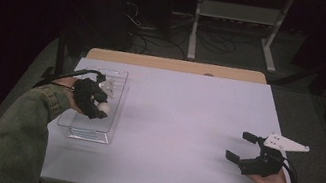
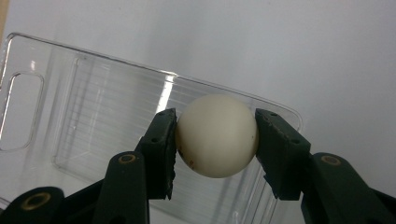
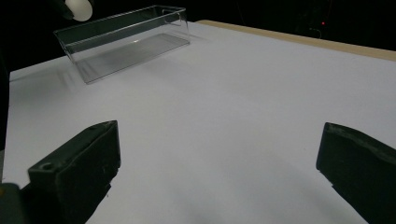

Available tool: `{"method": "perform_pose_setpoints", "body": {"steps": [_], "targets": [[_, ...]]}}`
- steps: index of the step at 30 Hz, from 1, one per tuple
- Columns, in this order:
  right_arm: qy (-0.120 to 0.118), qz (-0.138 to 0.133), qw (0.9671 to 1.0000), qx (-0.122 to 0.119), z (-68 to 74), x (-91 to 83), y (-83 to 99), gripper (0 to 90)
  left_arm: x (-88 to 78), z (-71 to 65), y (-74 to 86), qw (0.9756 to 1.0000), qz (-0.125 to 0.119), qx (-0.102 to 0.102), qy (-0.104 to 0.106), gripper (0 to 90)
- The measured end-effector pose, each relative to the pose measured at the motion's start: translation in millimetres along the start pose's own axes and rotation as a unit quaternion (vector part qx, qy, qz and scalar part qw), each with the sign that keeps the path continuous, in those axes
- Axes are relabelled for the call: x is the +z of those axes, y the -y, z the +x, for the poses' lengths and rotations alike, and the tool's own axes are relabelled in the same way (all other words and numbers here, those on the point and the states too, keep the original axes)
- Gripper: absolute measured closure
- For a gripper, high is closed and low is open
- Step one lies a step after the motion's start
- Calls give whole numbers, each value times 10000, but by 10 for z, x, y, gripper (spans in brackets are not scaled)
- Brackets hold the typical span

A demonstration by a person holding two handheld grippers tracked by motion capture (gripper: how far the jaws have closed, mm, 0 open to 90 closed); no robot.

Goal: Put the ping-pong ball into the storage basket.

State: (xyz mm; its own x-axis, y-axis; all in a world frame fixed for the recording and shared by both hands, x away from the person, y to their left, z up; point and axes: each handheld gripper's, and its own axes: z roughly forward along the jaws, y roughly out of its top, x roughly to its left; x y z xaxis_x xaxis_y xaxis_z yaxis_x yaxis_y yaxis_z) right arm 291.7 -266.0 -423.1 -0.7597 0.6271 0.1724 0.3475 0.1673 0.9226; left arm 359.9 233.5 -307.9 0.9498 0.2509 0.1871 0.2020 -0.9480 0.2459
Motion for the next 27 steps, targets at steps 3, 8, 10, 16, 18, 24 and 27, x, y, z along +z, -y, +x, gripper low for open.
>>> {"method": "perform_pose_setpoints", "body": {"steps": [3, 8, 10, 16, 18, 24, 27], "targets": [[-1, 2, 10000, -7, -1, 2, 1, 0, 45, -1, 1, 10000, 22, -22, 33, 504], [-2, 2, 10000, -5, -2, 1, 1, 0, 92, -1, 9, 9999, 87, -21, 74, 504], [-4, 2, 10000, -6, -2, 2, 1, 0, 129, -1, 18, 9999, 93, -34, 89, 504], [-4, 3, 10000, -4, -1, 2, 1, 0, 202, -11, 51, 9998, 154, -53, 149, 504], [-7, 7, 10000, -6, 0, 3, 1, 0, 230, -12, 67, 9997, 186, -58, 165, 505], [0, 10, 10000, -13, -2, 4, 2, 0, 325, -21, 114, 9994, 170, -133, 256, 504], [-8, 28, 10000, -7, -2, 5, 4, 0, 368, -22, 123, 9993, 200, -125, 284, 504]]}}
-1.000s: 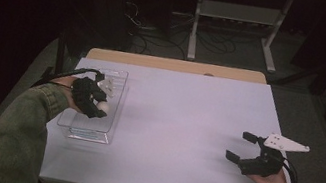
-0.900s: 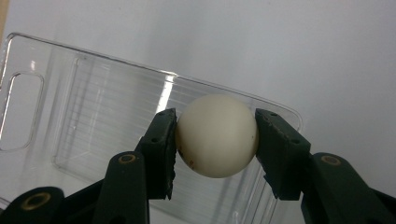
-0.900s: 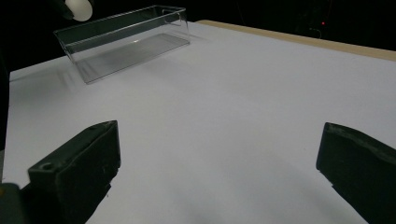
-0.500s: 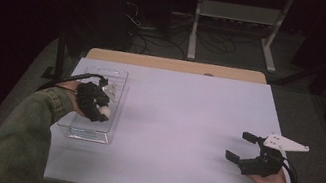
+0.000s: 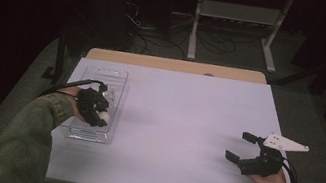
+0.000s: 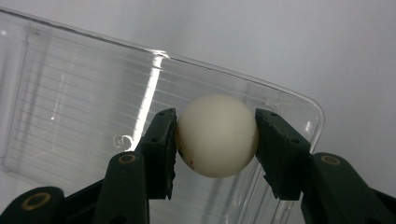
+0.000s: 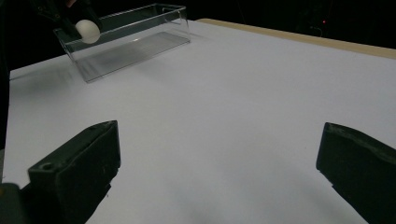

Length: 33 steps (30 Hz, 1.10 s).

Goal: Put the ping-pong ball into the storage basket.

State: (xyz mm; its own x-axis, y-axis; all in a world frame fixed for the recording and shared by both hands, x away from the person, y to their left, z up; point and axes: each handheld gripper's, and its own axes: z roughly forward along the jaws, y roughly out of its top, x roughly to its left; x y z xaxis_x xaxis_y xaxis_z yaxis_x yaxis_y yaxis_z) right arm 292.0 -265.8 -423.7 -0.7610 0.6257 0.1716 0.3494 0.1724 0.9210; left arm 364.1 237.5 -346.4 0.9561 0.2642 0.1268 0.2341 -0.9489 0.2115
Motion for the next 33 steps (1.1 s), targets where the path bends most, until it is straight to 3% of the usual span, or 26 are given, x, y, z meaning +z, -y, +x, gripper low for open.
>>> {"method": "perform_pose_setpoints", "body": {"steps": [7, 10, 23, 33], "targets": [[-23, 32, 10000, -1, 3, 6, 1, 0, 120, -11, 7, 10000, 42, -4, 86, 504], [-36, 48, 10000, 2, 6, 11, 3, 0, 174, -16, 6, 9998, 179, 22, 108, 504], [-48, 51, 10000, -17, 9, 11, 3, 0, 292, 6, -13, 9995, 225, 31, 213, 504], [-76, 44, 10000, -29, 20, 9, -1, 0, 374, 45, 20, 9992, 266, -104, 296, 504]]}}
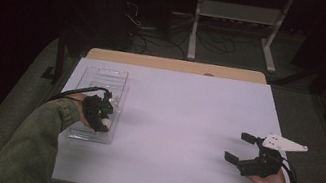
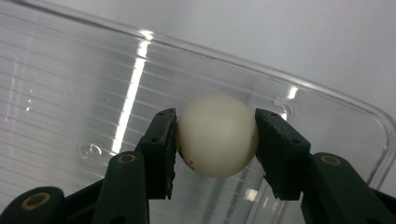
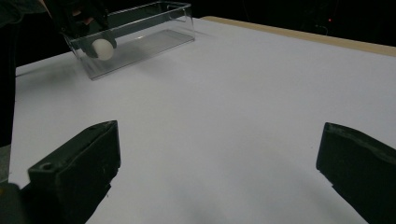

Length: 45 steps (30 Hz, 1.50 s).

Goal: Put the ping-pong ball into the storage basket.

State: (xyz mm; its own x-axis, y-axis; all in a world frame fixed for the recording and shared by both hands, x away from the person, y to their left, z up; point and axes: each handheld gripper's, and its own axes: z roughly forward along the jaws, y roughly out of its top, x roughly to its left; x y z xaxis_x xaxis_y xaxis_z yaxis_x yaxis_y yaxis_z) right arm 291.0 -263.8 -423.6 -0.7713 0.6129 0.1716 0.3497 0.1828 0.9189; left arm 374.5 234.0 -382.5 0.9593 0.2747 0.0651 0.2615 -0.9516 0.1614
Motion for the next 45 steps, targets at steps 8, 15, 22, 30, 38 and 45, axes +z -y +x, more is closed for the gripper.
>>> {"method": "perform_pose_setpoints", "body": {"steps": [8, 15, 22, 30, 38, 45], "targets": [[-1, 4, 10000, 0, -2, 2, 1, 0, 35, 11, -6, 10000, 22, -22, 6, 501], [-7, 9, 10000, 6, -4, 1, 1, 0, 11, 17, 5, 9998, 1, -169, -94, 407], [-17, 32, 10000, 11, -2, 7, 3, 0, -41, 16, 38, 9991, 10, -284, -308, 317], [-12, 31, 10000, 16, -1, 7, 4, 0, -139, 15, 65, 9964, -145, -427, -725, 218], [-27, 55, 10000, 27, 4, 6, 8, 0, -267, -5, 109, 9924, -375, -582, -1021, 103], [-37, 61, 10000, 48, 6, -5, 6, 0, -342, -25, 166, 9878, -533, -756, -1252, 0]]}}
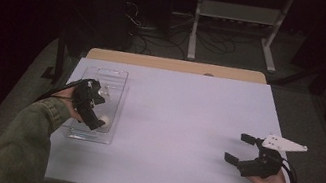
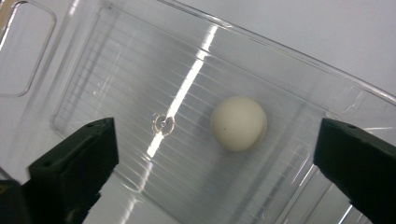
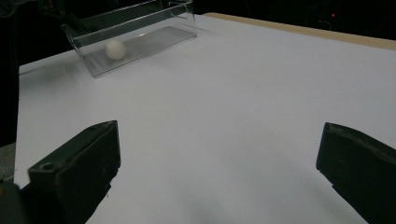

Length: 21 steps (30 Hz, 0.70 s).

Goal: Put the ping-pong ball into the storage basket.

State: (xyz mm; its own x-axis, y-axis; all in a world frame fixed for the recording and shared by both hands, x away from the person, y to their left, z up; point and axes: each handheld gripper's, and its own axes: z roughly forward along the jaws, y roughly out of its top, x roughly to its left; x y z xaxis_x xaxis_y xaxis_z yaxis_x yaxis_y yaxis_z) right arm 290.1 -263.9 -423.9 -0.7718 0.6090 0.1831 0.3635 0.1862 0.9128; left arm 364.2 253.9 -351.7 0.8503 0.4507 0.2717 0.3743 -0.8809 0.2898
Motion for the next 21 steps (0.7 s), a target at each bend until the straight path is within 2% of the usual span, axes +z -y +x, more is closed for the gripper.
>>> {"method": "perform_pose_setpoints", "body": {"steps": [8, 15, 21], "targets": [[15, -10, 10000, 36, -10, -3, 3, 0, -103, -21, 95, 9987, -418, -273, -41, 0], [28, -9, 10000, 31, -10, -1, 3, 0, -155, -102, 186, 9943, -955, -469, -119, 0], [54, -8, 10000, 52, -19, -7, 5, 0, -123, -145, 272, 9920, -1103, -596, -116, 0]]}}
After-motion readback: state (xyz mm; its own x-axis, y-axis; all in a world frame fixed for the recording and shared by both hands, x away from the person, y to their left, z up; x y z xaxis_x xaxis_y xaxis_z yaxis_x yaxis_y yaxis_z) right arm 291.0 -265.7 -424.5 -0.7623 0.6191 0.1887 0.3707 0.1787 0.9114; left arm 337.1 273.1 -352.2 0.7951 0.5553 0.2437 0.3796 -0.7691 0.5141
